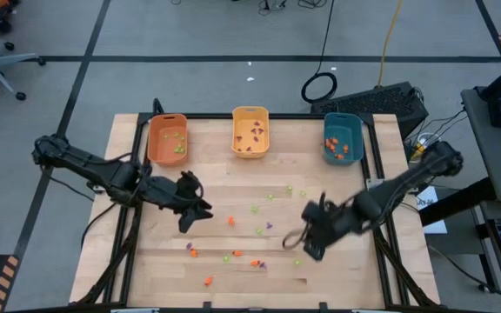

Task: Sort Halloween decoration
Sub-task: Put the green spider toy into the orange bin

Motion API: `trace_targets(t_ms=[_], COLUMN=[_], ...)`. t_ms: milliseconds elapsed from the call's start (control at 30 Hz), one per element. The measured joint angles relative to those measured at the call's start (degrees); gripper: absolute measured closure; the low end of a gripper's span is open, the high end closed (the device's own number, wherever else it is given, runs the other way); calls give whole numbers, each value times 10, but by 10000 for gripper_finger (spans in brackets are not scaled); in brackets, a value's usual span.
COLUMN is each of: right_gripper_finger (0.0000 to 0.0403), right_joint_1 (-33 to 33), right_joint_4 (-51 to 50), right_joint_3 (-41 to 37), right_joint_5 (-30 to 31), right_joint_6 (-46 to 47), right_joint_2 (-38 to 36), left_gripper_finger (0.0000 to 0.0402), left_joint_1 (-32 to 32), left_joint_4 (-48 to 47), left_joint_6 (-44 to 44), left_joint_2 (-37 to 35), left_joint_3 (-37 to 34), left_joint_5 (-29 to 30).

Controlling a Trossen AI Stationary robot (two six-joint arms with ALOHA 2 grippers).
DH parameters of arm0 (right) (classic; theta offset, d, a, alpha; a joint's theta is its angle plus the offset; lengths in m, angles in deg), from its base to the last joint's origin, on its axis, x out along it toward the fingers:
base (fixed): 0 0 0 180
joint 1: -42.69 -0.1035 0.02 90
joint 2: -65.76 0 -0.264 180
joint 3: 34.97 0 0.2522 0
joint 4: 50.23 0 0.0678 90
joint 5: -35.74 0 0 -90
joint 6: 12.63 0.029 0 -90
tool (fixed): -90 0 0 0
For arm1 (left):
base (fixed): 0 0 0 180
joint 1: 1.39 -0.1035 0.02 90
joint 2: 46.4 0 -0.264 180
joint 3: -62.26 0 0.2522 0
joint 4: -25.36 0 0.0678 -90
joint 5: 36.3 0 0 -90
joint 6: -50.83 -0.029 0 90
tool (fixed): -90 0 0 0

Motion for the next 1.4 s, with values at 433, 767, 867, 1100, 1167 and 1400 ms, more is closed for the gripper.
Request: trace_targets(t_ms=[433,767,867,1100,1167,1400], right_gripper_finger=[222,222,222,222,222,222], right_joint_1=[-121,-137,-134,-132,-132,-125], right_joint_4=[80,103,104,112,113,114], right_joint_3=[0,0,0,0,0,-1], right_joint_5=[15,51,49,48,46,47], right_joint_6=[15,-82,-110,-111,-110,-113], right_joint_2=[141,231,248,273,278,286], left_gripper_finger=[245,245,245,245,245,245], left_joint_1=[48,64,67,80,84,89], left_joint_4=[1,2,2,1,1,5], left_joint_6=[45,60,60,74,74,74], left_joint_2=[0,0,0,4,7,24], left_joint_3=[0,0,0,0,0,0], left_joint_5=[33,74,87,111,115,115])
